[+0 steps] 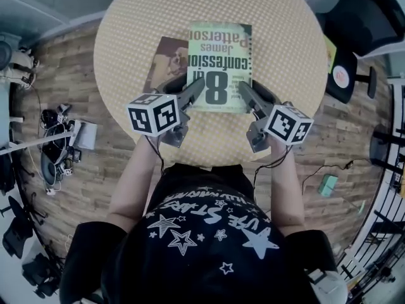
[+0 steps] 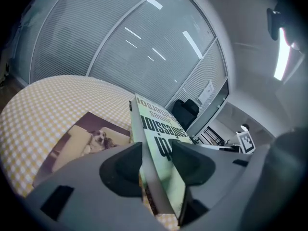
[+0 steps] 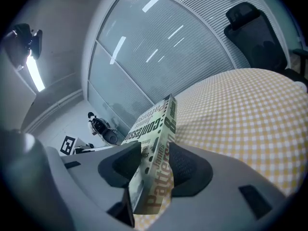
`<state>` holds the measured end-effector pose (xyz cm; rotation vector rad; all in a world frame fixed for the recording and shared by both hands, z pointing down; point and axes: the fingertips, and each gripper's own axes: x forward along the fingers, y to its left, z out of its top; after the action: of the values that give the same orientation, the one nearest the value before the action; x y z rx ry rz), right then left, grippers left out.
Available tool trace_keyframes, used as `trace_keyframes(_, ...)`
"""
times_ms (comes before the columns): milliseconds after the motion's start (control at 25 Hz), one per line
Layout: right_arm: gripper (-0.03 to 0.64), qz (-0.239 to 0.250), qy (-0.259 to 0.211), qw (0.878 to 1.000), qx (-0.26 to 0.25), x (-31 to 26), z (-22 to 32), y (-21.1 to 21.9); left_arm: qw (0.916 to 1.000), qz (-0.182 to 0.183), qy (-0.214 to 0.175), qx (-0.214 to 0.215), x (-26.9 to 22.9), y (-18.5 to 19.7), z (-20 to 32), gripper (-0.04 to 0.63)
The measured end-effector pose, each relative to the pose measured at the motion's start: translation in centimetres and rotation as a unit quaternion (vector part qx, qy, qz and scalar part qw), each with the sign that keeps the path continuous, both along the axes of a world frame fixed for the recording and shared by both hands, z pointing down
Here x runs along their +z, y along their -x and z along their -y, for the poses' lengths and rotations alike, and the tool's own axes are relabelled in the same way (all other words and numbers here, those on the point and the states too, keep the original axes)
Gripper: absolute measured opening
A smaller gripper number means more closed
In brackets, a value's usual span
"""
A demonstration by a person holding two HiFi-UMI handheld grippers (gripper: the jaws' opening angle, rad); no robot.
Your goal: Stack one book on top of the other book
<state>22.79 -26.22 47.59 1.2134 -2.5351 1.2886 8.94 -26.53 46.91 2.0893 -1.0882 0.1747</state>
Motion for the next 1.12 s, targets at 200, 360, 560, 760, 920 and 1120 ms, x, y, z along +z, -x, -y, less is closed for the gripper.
trace_keyframes(200, 0.190, 0.004, -0.009, 1.000, 0.008, -0.5, -1.4, 5.2, 0.9999, 0.004, -0.011, 0.007, -0.7, 5.2, -0.4, 0.193)
trace_keyframes(360, 0.190, 0.005, -0.013, 1.000, 0.017, -0.7, -2.4, 8.5, 0.9999, 0.001, -0.011, 0.013, -0.8, 8.4, -0.9, 0.193)
trace_keyframes(560, 0.190, 0.005, -0.008, 1.000, 0.013, -0.2, -3.4, 12.6, 0.9998, -0.001, -0.012, 0.012, -0.2, 12.5, -1.0, 0.193)
trace_keyframes(760, 0.190, 0.005, 0.004, 1.000, 0.006, 0.5, -4.3, 14.8, 0.9998, 0.000, -0.009, 0.017, 0.2, 14.5, -1.0, 0.192)
trace_keyframes(920, 0.190, -0.004, 0.011, 1.000, 0.000, 1.5, -4.0, 16.3, 0.9997, 0.004, -0.008, 0.022, 1.1, 15.8, 0.1, 0.191)
trace_keyframes(1120, 0.190, -0.010, 0.021, 1.000, -0.006, 3.2, -3.7, 16.8, 0.9996, -0.005, 0.005, 0.026, 3.1, 16.0, 1.2, 0.189)
